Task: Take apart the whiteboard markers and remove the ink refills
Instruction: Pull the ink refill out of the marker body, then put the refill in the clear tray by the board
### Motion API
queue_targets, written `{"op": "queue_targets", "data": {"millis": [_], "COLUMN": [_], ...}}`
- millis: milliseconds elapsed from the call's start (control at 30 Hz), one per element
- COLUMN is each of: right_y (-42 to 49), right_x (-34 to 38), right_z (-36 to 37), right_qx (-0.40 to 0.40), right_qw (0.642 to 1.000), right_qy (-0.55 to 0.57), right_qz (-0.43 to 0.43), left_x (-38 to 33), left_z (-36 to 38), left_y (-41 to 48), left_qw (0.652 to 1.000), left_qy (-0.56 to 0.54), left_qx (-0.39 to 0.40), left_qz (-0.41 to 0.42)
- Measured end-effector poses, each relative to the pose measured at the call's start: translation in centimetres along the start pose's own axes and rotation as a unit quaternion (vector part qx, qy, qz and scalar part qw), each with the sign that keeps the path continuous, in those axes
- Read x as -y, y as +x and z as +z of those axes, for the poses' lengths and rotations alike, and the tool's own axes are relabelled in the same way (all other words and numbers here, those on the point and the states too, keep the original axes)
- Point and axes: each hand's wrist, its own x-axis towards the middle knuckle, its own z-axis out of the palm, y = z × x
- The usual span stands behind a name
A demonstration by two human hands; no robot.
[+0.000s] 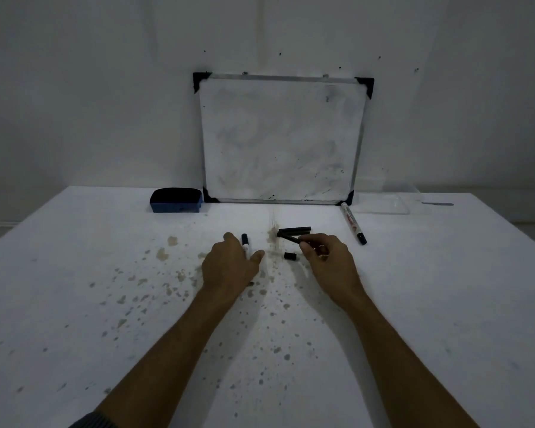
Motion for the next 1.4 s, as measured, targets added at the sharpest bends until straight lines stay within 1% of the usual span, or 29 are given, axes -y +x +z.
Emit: {"op": "queue_targets", "data": {"millis": [67,133,167,233,300,400,467,567,633,733,833,933,1000,1133,1233,1400], "right_y": [-0.5,-0.9,-1.0,-0.8,-0.2,0.9,1.8,3.6,5.2,8.4,12.1,15.7,17.7,19.4,19.3,15.7], "right_x": [0.2,0.1,0.0,0.1,0.1,-0.4,-1.2,-2.8,-3.5,-4.2,-4.7,-5.5,-6.1,-7.2,-7.3,-5.4], "right_z": [-0.2,-0.9,-1.5,-2.9,-4.6,-7.9,-10.4,-13.7,-15.2,-16.2,-16.4,-16.1,-15.6,-14.7,-14.6,-14.7], "right_qx": [0.001,0.017,0.019,-0.007,-0.050,-0.091,-0.112,-0.131,-0.136,-0.137,-0.129,-0.105,-0.088,-0.058,-0.087,-0.133], "right_qw": [0.998,0.995,0.995,0.996,0.995,0.991,0.989,0.987,0.986,0.983,0.966,0.952,0.946,0.944,0.957,0.970], "right_qy": [-0.060,-0.097,-0.102,-0.083,-0.034,-0.009,-0.013,-0.031,-0.048,-0.110,-0.219,-0.285,-0.305,-0.310,-0.262,-0.201], "right_qz": [-0.022,-0.019,-0.010,0.029,0.074,0.096,0.094,0.092,0.085,0.061,0.043,0.045,0.061,0.092,0.092,0.039], "left_x": [-0.6,-1.1,-1.6,-3.0,-5.3,-9.8,-12.3,-14.5,-14.7,-13.9,-13.5,-13.7,-13.8,-13.8,-13.8,-13.7], "left_z": [-0.4,-1.0,-1.3,-1.5,-0.9,1.6,3.8,7.5,9.2,10.9,11.6,11.8,11.8,11.7,11.8,11.4], "left_y": [-0.3,-0.8,-1.0,-1.4,-1.4,-0.4,0.5,0.9,0.5,0.4,0.6,0.5,0.6,0.8,0.9,1.0], "left_qw": [1.000,1.000,1.000,0.995,0.985,0.970,0.964,0.958,0.956,0.951,0.947,0.945,0.944,0.943,0.943,0.946], "left_qy": [0.015,0.012,0.011,0.003,-0.034,-0.048,-0.053,-0.090,-0.129,-0.149,-0.135,-0.142,-0.149,-0.154,-0.157,-0.144], "left_qx": [-0.002,-0.007,-0.018,-0.044,-0.052,-0.034,0.008,0.075,0.101,0.089,0.083,0.076,0.074,0.072,0.077,0.098], "left_qz": [0.002,0.004,0.020,0.087,0.161,0.236,0.262,0.262,0.243,0.255,0.281,0.285,0.285,0.286,0.285,0.274]}}
